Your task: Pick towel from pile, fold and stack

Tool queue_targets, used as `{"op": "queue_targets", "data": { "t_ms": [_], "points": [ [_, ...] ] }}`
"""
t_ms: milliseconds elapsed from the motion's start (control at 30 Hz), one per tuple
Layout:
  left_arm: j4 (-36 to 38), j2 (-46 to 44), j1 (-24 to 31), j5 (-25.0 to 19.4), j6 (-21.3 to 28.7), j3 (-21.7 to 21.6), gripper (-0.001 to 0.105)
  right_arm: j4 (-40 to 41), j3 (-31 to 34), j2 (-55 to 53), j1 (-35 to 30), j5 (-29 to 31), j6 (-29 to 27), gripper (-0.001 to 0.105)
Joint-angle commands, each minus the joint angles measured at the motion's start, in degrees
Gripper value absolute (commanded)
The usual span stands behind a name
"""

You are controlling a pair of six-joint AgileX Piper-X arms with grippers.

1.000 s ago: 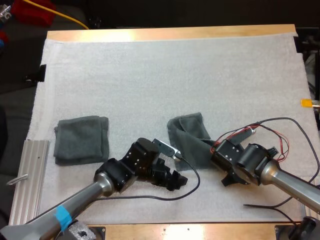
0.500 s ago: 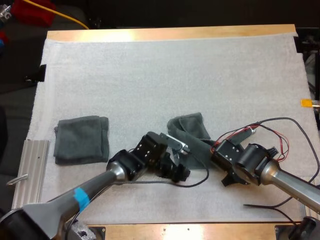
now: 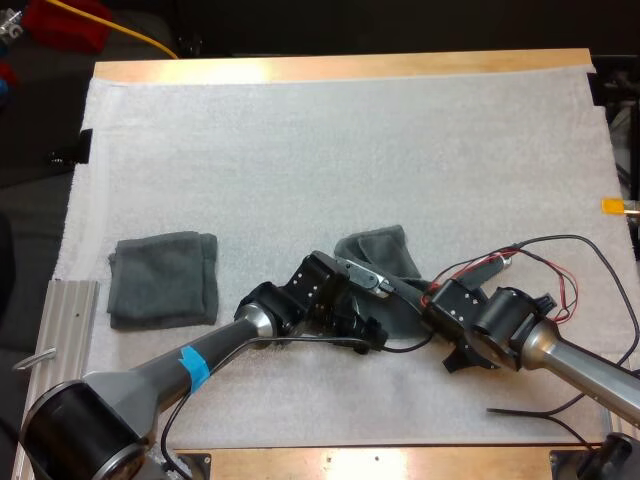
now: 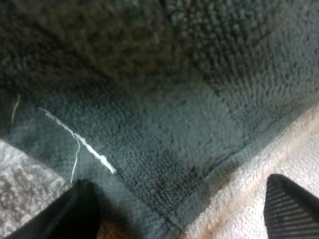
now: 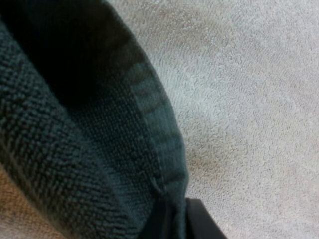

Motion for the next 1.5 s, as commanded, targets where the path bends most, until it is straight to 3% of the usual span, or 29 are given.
{"op": "queue_targets", "data": {
  "t_ms": [0,200,367,467,667,833,1000,1200,1467],
  "points": [
    [2.26,1.16,-0.20,-0.88,0.13,0.39,0.069,0.79,0.14,-0.52,-0.26,-0.31,0.23,0.001],
    [6.50,1.16,-2.28,-8.09,1.88,-0.66,0.058,0.79,0.14,-0.52,-0.26,-0.31,0.23,0.001],
    [7.12,1.16,-6.11,-14.67,2.28,-0.88,0.058,0.79,0.14,-0.52,-0.26,-0.31,0.23,0.001],
    [7.36,1.45,-8.07,-15.86,3.44,-0.88,0.058,0.79,0.14,-0.52,-0.26,-0.31,0.23,0.001],
    [8.93,3.60,-9.21,-16.66,3.20,-0.88,0.035,0.79,0.14,-0.52,-0.26,-0.31,0.23,0.001],
    [9.11,3.60,-9.21,-17.46,3.20,-1.59,0.032,0.79,0.14,-0.52,-0.26,-0.31,0.23,0.001],
    [10.03,3.60,-9.21,-17.46,3.60,-3.07,0.002,0.79,0.14,-0.52,-0.26,-0.31,0.23,0.001],
    [11.55,3.60,-9.21,-17.88,4.83,-3.58,0.000,0.79,0.14,-0.52,-0.26,-0.31,0.23,0.001],
    [19.96,-0.21,-9.07,-26.05,12.48,-6.11,0.000,-1.78,0.02,-0.52,-0.26,-0.31,-0.25,0.001]
  ]
}}
